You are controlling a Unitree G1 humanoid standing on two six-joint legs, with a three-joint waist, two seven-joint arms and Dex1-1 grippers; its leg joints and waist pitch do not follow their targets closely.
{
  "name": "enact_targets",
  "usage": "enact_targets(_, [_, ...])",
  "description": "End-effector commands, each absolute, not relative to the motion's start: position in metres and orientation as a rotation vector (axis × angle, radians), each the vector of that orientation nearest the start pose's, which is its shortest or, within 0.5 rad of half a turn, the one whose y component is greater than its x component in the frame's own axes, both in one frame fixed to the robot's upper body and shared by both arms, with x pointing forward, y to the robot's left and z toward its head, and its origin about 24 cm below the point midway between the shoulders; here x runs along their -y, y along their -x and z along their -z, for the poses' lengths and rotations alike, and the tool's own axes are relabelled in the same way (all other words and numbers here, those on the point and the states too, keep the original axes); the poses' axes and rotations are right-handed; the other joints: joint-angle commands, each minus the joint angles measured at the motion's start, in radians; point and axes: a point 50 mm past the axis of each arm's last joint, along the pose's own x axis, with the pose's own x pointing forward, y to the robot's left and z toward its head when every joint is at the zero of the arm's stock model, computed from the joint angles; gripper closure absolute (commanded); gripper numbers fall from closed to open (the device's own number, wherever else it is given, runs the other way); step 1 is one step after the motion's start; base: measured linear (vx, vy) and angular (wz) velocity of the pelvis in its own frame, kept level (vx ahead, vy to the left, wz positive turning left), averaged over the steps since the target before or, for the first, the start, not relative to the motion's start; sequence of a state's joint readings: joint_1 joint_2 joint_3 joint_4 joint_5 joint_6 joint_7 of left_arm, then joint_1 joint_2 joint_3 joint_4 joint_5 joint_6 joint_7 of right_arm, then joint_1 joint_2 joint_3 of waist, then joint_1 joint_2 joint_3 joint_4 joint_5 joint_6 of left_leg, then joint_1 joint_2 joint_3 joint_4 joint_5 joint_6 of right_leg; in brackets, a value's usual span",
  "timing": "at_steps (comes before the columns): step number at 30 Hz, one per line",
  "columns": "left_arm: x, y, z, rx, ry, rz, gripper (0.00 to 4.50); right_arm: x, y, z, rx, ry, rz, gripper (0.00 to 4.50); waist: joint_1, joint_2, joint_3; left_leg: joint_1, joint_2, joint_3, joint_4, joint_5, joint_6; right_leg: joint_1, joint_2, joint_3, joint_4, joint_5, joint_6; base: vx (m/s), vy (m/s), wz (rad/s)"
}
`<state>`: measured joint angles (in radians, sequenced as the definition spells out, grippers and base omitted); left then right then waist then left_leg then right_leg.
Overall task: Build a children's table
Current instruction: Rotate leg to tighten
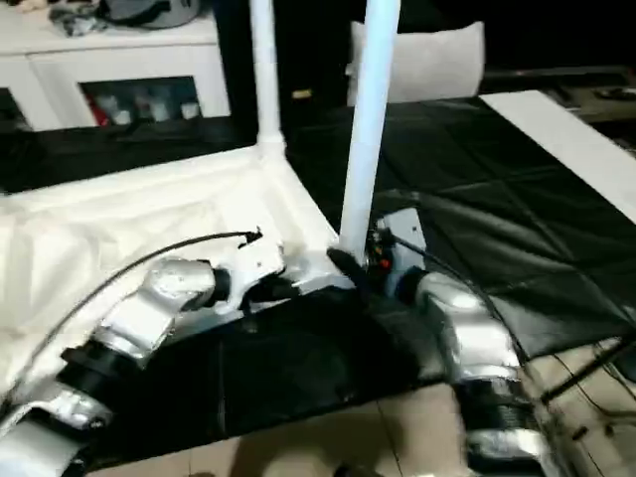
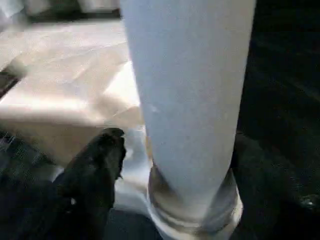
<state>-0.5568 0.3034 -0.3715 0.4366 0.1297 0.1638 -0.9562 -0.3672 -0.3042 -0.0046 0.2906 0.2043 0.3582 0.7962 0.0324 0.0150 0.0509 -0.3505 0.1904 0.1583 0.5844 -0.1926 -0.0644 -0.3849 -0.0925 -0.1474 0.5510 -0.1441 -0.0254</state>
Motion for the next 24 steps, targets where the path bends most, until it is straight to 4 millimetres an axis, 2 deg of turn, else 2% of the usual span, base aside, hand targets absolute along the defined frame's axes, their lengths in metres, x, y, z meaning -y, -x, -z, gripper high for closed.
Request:
enact_targets(1, [-0.093, -0.304, -0.052, -0.340, -0.640, 1.349, 4.50, 0.166, -0.296, -0.058, -0.320, 0.014, -0.934, 0.61, 0.012, -0.001, -0.066, -0.001, 0.042, -0.006, -0.067, -0.229, 0.071, 0.049, -0.073, 0.068, -0.062, -0.326, -0.152, 0.000, 0.000, 0.00])
enact_targets(2, [-0.095, -0.303, -0.052, -0.343, -0.658, 1.376, 4.50, 0.170, -0.294, -0.059, -0.325, 0.031, -0.970, 0.55, 0.017, -0.001, -0.067, -0.001, 0.042, -0.005, -0.065, -0.219, 0.073, 0.048, -0.073, 0.069, -0.058, -0.311, -0.159, 0.000, 0.000, 0.00])
enact_targets(3, [-0.096, -0.303, -0.051, -0.344, -0.662, 1.382, 4.50, 0.170, -0.293, -0.060, -0.327, 0.034, -0.980, 0.55, 0.025, -0.004, -0.070, -0.006, 0.043, -0.005, -0.063, -0.185, 0.080, 0.053, -0.074, 0.070, -0.048, -0.276, -0.169, 0.000, 0.000, 0.00])
enact_targets(5, [-0.100, -0.302, -0.051, -0.349, -0.683, 1.421, 4.50, 0.176, -0.288, -0.062, -0.341, 0.041, -1.048, 0.45, 0.041, -0.005, -0.074, -0.006, 0.046, -0.003, -0.059, -0.121, 0.095, 0.054, -0.071, 0.071, -0.034, -0.197, -0.189, 0.000, 0.000, 0.00])
enact_targets(8, [-0.107, -0.299, -0.052, -0.382, -0.681, 1.500, 4.50, 0.185, -0.281, -0.066, -0.369, 0.041, -1.159, 0.45, 0.053, -0.006, -0.075, -0.008, 0.047, -0.001, -0.056, -0.100, 0.106, 0.054, -0.070, 0.070, -0.028, -0.168, -0.200, 0.000, 0.000, 0.00])
enact_targets(9, [-0.107, -0.299, -0.052, -0.382, -0.681, 1.500, 4.50, 0.185, -0.281, -0.066, -0.369, 0.041, -1.159, 0.45, 0.059, -0.007, -0.073, -0.010, 0.048, 0.001, -0.054, -0.107, 0.105, 0.052, -0.071, 0.072, -0.026, -0.178, -0.203, 0.000, 0.000, 0.00])
enact_targets(10, [-0.110, -0.298, -0.052, -0.388, -0.698, 1.540, 4.50, 0.187, -0.280, -0.067, -0.372, 0.048, -1.191, 0.45, 0.060, -0.009, -0.069, -0.008, 0.048, 0.002, -0.056, -0.134, 0.097, 0.048, -0.070, 0.071, -0.032, -0.227, -0.196, 0.000, 0.000, 0.00])
enact_targets(11, [-0.110, -0.298, -0.052, -0.388, -0.698, 1.540, 4.50, 0.187, -0.280, -0.067, -0.372, 0.048, -1.191, 0.45, 0.063, -0.008, -0.069, -0.007, 0.046, 0.002, -0.057, -0.153, 0.087, 0.050, -0.072, 0.071, -0.037, -0.282, -0.178, 0.000, 0.000, 0.00])
enact_targets(12, [-0.115, -0.292, -0.053, -0.397, -0.729, 1.633, 4.50, 0.189, -0.277, -0.070, -0.379, 0.068, -1.277, 0.62, 0.064, -0.013, -0.068, -0.007, 0.045, 0.003, -0.058, -0.161, 0.085, 0.050, -0.072, 0.070, -0.041, -0.309, -0.169, 0.000, 0.000, 0.00])
enact_targets(13, [-0.117, -0.289, -0.052, -0.404, -0.744, 1.673, 4.50, 0.188, -0.275, -0.071, -0.386, 0.066, -1.319, 0.62, 0.066, -0.011, -0.067, -0.006, 0.046, 0.002, -0.058, -0.169, 0.078, 0.049, -0.072, 0.071, -0.044, -0.345, -0.151, 0.000, 0.000, 0.00])
enact_targets(14, [-0.118, -0.288, -0.052, -0.409, -0.752, 1.697, 4.50, 0.188, -0.273, -0.071, -0.391, 0.064, -1.345, 0.81, 0.067, -0.010, -0.066, -0.004, 0.048, 0.002, -0.060, -0.174, 0.077, 0.047, -0.070, 0.072, -0.045, -0.355, -0.148, 0.000, 0.000, 0.00])
enact_targets(15, [-0.119, -0.286, -0.052, -0.416, -0.757, 1.714, 4.50, 0.187, -0.272, -0.071, -0.397, 0.058, -1.361, 0.81, 0.068, -0.010, -0.064, -0.003, 0.049, 0.003, -0.061, -0.181, 0.074, 0.045, -0.071, 0.073, -0.046, -0.365, -0.146, 0.000, 0.000, 0.00])
enact_targets(16, [-0.120, -0.285, -0.052, -0.416, -0.766, 1.732, 4.50, 0.185, -0.271, -0.071, -0.410, 0.051, -1.390, 0.92, 0.070, -0.012, -0.063, 0.001, 0.049, 0.004, -0.062, -0.192, 0.069, 0.044, -0.071, 0.074, -0.048, -0.383, -0.143, 0.000, 0.000, 0.00])
enact_targets(17, [-0.120, -0.285, -0.052, -0.416, -0.766, 1.732, 4.50, 0.185, -0.271, -0.071, -0.410, 0.051, -1.390, 1.06, 0.072, -0.011, -0.064, 0.004, 0.049, 0.004, -0.062, -0.194, 0.065, 0.043, -0.071, 0.075, -0.047, -0.387, -0.144, 0.000, 0.000, 0.00])
enact_targets(21, [-0.121, -0.282, -0.052, -0.416, -0.778, 1.772, 4.50, 0.178, -0.268, -0.070, -0.430, 0.052, -1.465, 1.29, 0.078, -0.012, -0.067, 0.005, 0.052, 0.004, -0.063, -0.183, 0.058, 0.041, -0.069, 0.080, -0.039, -0.347, -0.158, 0.000, 0.000, 0.00])
enact_targets(22, [-0.121, -0.282, -0.052, -0.414, -0.779, 1.778, 4.50, 0.176, -0.268, -0.069, -0.432, 0.049, -1.477, 1.51, 0.079, -0.013, -0.068, 0.006, 0.052, 0.005, -0.063, -0.182, 0.056, 0.040, -0.069, 0.082, -0.037, -0.333, -0.165, 0.000, 0.000, 0.00])
enact_targets(24, [-0.121, -0.282, -0.052, -0.411, -0.780, 1.779, 4.50, 0.175, -0.268, -0.069, -0.431, 0.044, -1.488, 1.67, 0.079, -0.014, -0.069, 0.003, 0.050, 0.006, -0.062, -0.175, 0.057, 0.042, -0.069, 0.083, -0.033, -0.316, -0.173, 0.000, 0.000, 0.00])
